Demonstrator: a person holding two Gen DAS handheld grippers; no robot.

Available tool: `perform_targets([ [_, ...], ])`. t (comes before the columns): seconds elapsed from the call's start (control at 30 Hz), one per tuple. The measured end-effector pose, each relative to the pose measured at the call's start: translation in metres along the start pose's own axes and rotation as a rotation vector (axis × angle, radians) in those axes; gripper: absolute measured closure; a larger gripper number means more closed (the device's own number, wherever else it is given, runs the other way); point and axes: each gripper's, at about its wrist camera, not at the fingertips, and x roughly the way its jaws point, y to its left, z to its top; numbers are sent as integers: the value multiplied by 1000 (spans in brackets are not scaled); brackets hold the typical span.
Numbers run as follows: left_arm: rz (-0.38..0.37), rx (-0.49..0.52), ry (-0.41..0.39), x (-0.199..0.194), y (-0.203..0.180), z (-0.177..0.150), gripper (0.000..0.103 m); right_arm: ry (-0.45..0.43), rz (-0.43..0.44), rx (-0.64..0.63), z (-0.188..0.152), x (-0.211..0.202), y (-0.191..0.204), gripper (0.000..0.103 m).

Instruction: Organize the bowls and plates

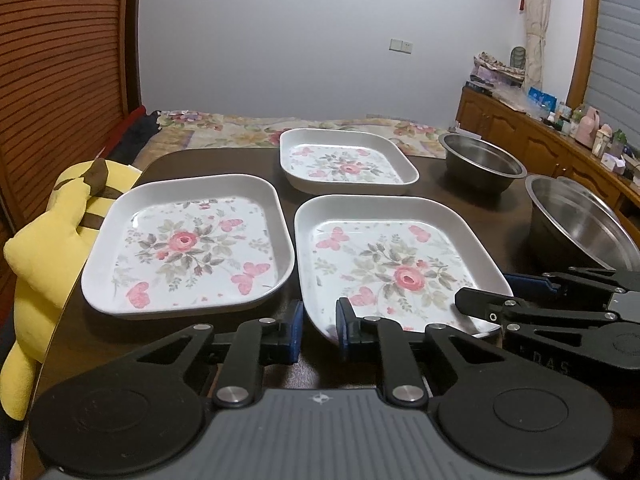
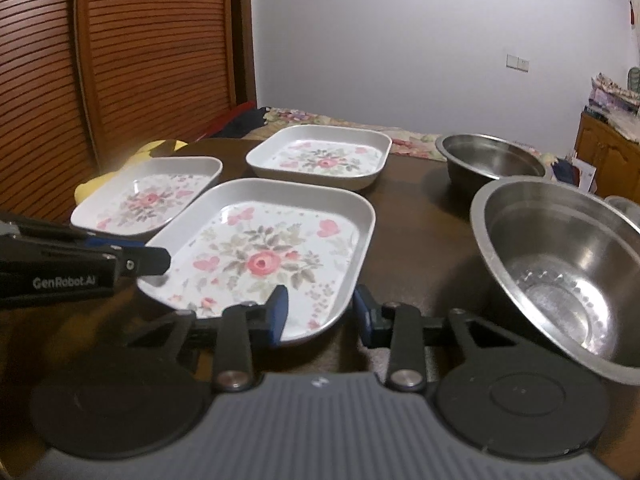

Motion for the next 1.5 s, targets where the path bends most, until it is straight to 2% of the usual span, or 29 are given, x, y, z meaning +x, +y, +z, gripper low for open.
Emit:
perform_targets([
  [0.43,-69,-4,-1,-18,0,-9,84,9,46,-14,-1,-15,-10,68],
  [0.93,-63,-1,-44,-77,-9,-38,84,-12,136,-21,-14,-71,-6,70],
  [1.5,-46,6,-8,-82,-12,-63,84,19,171,-4,-34,-83,1,70],
])
